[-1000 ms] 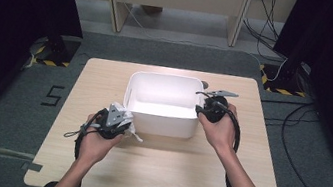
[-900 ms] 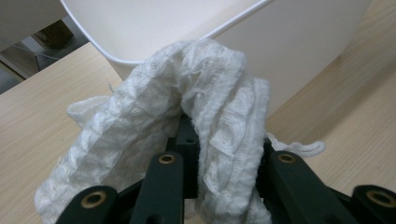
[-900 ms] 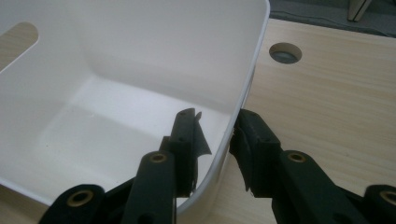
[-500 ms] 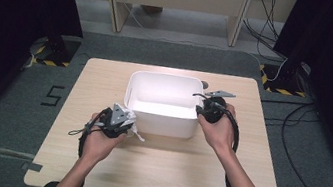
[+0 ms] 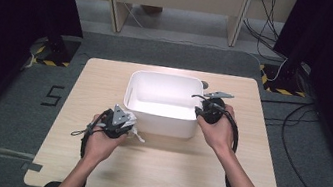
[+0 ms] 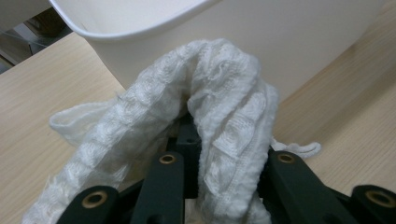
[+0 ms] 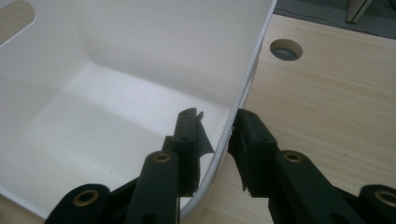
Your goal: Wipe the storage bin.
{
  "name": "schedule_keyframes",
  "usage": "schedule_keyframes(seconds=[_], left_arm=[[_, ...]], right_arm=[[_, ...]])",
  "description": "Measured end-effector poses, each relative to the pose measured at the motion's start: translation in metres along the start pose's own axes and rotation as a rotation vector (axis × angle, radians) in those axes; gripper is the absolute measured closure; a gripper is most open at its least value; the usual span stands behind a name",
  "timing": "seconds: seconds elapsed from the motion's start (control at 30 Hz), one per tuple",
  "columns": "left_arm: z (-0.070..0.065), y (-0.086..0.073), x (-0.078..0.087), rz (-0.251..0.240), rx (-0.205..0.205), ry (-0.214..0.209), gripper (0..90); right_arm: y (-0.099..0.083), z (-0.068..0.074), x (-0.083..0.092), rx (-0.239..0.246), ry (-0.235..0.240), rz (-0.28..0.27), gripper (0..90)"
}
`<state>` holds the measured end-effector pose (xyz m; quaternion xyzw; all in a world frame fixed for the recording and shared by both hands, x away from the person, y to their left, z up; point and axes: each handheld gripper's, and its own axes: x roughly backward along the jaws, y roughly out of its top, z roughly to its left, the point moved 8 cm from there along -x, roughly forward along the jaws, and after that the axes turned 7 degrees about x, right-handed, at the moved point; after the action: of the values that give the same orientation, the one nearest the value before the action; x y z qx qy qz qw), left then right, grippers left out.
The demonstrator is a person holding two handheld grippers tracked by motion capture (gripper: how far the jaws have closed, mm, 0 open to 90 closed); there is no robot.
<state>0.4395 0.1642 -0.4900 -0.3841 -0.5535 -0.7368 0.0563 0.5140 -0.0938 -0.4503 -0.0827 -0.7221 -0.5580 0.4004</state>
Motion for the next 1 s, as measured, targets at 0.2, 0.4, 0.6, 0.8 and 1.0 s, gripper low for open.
schedule_keyframes(seconds=[0.2, 0.4, 0.6, 0.8, 1.0], left_arm=[[-0.002, -0.004, -0.005, 0.016, -0.003, 0.0, 74.1], [-0.003, -0.009, -0.011, 0.029, -0.003, -0.004, 74.1], [-0.004, -0.013, -0.015, 0.041, -0.001, -0.005, 74.1], [-0.005, -0.017, -0.02, 0.05, 0.003, -0.009, 74.1], [-0.007, -0.024, -0.028, 0.069, 0.009, -0.016, 74.2]], right_arm=[[0.0, 0.0, 0.0, 0.001, 0.001, 0.003, 71.6], [0.0, 0.0, 0.0, 0.002, 0.001, 0.001, 71.6], [0.0, 0.0, 0.0, 0.005, 0.0, 0.002, 71.5], [0.0, 0.0, 0.0, 0.008, -0.002, 0.0, 71.4], [0.0, 0.0, 0.0, 0.008, -0.001, -0.001, 71.4]])
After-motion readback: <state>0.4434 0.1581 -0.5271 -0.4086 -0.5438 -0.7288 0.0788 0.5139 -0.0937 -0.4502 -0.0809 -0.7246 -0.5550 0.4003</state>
